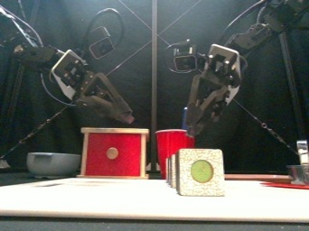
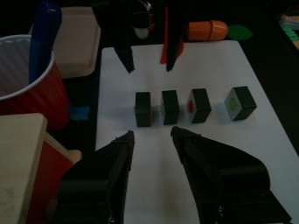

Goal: Place sushi on board then cut the sushi with the knife then place the pieces on the plate
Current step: Place the 4 sushi pieces on the plate

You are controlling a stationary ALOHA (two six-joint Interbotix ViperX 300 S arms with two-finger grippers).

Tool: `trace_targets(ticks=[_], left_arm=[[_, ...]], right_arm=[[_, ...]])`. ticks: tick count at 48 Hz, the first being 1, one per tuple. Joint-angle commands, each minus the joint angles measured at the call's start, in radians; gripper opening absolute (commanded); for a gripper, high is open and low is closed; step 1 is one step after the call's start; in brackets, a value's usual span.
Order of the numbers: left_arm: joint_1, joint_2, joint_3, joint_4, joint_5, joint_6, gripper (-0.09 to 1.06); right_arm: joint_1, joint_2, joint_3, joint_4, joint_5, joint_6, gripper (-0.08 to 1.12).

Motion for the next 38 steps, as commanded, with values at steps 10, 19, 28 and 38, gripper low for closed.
trace_targets(ticks=[10, 19, 28, 38], left_arm=[[-0.003, -0.018, -0.009, 0.006, -0.009, 0.002, 0.79], [-0.003, -0.018, -0.009, 0.008, -0.009, 0.0, 0.79], [-0.003, -0.017, -0.009, 0.009, -0.006, 0.0, 0.79], [-0.003, -0.018, -0.005, 0.008, -0.003, 0.0, 0.79]], right_arm=[[-0.014, 0.06, -0.084, -0.038, 0.035, -0.003, 0.85], [-0.023, 0.094, -0.114, -0.078, 0.061, -0.003, 0.85], [-0.031, 0.118, -0.126, -0.083, 0.066, -0.003, 0.84], [-0.029, 0.15, -0.132, -0.083, 0.072, -0.003, 0.82]])
